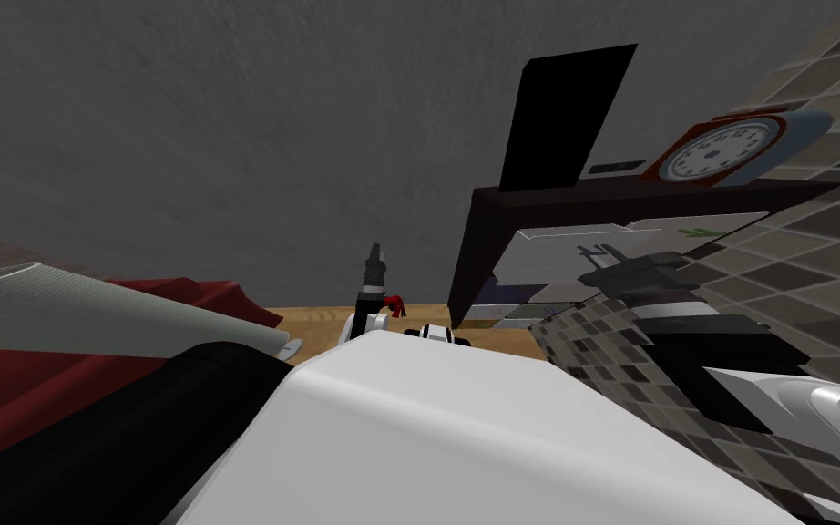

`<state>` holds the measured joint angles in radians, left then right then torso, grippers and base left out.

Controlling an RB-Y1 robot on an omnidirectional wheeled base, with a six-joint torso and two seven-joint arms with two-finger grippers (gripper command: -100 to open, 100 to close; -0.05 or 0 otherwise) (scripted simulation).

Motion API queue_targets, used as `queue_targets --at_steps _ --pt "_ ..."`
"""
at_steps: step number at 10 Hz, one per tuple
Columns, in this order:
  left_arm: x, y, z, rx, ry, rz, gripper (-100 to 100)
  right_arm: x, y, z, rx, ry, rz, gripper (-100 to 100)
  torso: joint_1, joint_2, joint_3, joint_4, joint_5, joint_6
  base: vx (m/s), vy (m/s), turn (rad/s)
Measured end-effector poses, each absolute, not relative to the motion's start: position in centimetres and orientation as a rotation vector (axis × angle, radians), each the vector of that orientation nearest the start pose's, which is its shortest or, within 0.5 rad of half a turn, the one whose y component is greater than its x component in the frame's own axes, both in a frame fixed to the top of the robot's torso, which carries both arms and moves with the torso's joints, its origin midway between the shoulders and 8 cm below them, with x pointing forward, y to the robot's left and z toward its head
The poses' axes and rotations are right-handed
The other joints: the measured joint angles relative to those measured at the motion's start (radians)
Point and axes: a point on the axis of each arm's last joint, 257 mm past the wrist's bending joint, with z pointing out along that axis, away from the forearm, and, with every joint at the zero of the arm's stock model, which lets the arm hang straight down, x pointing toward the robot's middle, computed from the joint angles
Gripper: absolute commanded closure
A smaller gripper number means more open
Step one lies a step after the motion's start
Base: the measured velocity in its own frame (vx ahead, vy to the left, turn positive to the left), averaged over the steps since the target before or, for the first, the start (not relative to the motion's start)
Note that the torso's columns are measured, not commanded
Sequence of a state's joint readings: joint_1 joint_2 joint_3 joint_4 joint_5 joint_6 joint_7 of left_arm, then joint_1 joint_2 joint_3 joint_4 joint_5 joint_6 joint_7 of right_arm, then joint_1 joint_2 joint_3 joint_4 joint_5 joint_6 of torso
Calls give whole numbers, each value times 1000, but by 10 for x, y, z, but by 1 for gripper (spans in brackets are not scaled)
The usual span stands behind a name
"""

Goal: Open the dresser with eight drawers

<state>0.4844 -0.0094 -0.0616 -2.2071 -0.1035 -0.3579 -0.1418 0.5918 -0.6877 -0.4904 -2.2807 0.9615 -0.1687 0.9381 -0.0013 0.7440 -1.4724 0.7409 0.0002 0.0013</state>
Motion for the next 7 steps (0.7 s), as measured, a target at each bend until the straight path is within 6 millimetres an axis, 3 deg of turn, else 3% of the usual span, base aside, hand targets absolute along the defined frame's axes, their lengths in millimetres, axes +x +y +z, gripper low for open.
queue_targets --at_steps 4,5,7 --pt "384 253 -34 -696 848 -1125 0 378 -390 5 -934 1083 -935 100 2 -2 -2 -1 1 -1 -143 -30 -46" --pt "384 253 -34 -696 848 -1125 0 377 -387 6 -936 1080 -930 -100 1 -1 -1 0 1 -1 -57 -14 -105" --pt "384 253 -34 -696 848 -1125 0 374 -389 17 -943 1074 -921 -100 5 -14 -9 -5 2 -2 56 37 -89"
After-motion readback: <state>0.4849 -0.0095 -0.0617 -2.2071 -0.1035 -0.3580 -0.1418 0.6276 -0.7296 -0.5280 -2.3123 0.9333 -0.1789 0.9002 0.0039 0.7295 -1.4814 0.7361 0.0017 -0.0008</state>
